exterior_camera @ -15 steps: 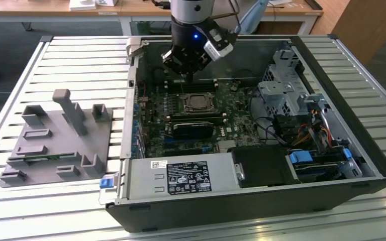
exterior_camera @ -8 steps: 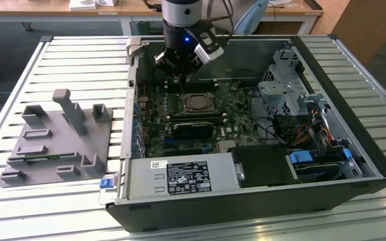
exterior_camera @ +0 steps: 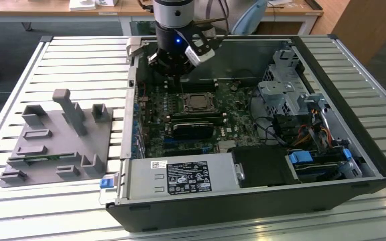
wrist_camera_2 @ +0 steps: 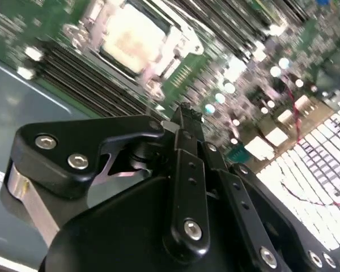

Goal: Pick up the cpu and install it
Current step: 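Install the first cpu locking lever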

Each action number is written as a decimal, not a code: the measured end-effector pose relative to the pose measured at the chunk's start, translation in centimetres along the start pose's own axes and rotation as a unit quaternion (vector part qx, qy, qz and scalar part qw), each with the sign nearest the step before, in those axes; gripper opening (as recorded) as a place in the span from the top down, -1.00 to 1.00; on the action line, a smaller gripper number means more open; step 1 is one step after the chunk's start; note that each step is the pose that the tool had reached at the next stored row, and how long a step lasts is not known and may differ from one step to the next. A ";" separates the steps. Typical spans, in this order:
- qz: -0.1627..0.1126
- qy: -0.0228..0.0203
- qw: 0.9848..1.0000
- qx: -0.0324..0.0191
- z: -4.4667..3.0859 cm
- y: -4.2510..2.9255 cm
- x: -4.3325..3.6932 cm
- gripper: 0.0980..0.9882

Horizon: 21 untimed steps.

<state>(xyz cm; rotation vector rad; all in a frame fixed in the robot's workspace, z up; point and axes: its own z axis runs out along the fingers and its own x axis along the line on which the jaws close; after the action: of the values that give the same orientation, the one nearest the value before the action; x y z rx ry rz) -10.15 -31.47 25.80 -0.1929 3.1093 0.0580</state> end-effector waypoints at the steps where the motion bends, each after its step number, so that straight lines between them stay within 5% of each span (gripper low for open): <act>1: 0.000 0.000 1.000 0.000 0.03 0.13 0.15 0.98; 8: 0.000 0.000 1.000 0.000 0.38 1.25 0.06 0.98; 18: 0.002 0.000 1.000 0.000 0.58 1.25 -2.30 0.98; 21: 0.002 0.000 1.000 0.000 0.59 1.18 -2.36 0.98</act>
<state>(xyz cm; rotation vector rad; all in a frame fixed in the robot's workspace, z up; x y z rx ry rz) -7.95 -29.98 25.33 -0.1857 3.1097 0.0581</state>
